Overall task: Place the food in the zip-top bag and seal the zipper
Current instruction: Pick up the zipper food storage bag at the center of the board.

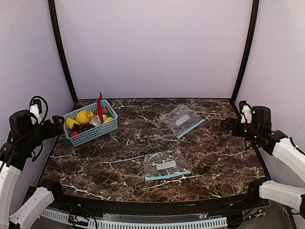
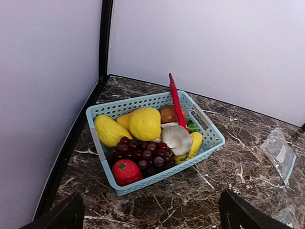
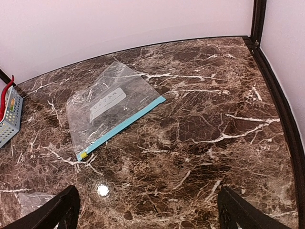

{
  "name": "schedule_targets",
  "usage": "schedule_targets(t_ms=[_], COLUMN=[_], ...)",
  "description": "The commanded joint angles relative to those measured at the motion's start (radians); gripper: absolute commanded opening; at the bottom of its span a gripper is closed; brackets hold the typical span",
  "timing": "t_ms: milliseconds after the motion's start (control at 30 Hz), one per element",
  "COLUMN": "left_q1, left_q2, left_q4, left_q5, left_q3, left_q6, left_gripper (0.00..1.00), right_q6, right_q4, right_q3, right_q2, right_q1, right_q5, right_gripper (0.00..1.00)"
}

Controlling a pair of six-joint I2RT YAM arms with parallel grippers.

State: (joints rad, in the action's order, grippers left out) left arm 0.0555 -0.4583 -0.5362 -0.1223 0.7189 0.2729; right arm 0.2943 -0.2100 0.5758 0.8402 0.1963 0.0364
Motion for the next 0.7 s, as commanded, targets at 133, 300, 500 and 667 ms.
schedule_targets(t_ms=[133, 300, 500, 667], left_q1=[0.036, 0.142, 0.364, 0.592], left_q2=[-0.069, -0.053, -0.118, -0.228], left_q4=[0.053, 0.084, 0.174, 0.318], left_q5=[0.274, 0.274, 0.223, 0.107], left_q3=[-0.034, -0.074, -0.129, -0.150], left_q6=[0.064, 0.071, 0.102, 0.093], left_gripper=[0.99, 0.99, 0.99, 0.99], right_q6=[0.051, 0.069, 0.085, 0.093], right_q4=[-0.098, -0.099, -0.103, -0.096], right_q3=[0.079, 0.063, 0.057, 0.051], right_q2=[0.058, -0.002, -0.007, 0.001], right_q1=[-0.001, 0.001, 0.027, 0.061], right_q5=[0.126, 0.244, 0.305, 0.310], right_gripper=[0.99, 0.99, 0.99, 0.99])
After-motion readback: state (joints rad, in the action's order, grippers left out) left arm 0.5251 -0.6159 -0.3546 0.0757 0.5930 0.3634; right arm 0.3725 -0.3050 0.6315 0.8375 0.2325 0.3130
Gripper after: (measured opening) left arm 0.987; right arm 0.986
